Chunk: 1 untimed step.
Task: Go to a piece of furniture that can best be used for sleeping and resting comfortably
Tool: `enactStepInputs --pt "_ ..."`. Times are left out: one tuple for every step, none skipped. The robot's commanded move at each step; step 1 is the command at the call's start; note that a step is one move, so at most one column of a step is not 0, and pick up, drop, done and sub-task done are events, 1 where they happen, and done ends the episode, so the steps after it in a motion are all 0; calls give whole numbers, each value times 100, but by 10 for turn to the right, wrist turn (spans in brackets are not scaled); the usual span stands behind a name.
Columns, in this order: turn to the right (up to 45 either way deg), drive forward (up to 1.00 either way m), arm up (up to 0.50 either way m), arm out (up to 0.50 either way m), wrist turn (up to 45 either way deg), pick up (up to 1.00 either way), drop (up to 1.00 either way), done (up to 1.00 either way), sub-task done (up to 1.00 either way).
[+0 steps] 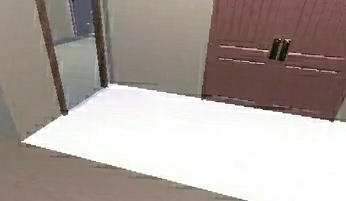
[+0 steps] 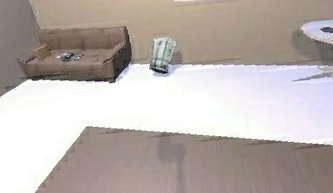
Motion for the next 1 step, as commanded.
enactStepInputs --pt "-180 0 0 0 0 0 0 0 0"
